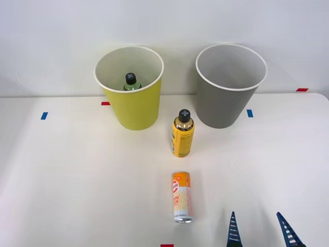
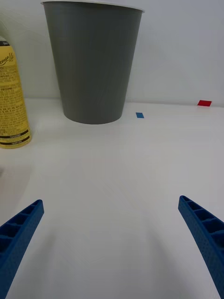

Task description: Put cans in the gray bin, plastic bottles in the light green bin

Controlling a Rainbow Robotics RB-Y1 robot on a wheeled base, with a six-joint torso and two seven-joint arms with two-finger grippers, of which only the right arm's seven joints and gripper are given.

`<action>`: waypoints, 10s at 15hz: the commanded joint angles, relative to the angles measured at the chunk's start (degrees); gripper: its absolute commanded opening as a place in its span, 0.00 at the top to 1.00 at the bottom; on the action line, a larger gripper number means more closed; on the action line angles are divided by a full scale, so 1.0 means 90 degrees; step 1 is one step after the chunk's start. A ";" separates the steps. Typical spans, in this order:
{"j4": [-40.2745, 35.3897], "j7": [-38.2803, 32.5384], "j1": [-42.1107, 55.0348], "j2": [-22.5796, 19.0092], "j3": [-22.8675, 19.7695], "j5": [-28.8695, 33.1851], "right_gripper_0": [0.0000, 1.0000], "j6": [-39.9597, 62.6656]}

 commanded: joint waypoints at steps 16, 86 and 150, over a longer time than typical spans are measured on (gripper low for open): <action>0.0000 0.0000 0.0000 0.0000 0.0000 0.0000 0.00 0.0000; -0.4723 -0.3633 -0.2344 -0.3564 0.0313 -0.1445 0.00 0.9844; -0.1553 -0.4580 -0.7002 -0.0352 0.1631 -0.0312 0.00 1.4463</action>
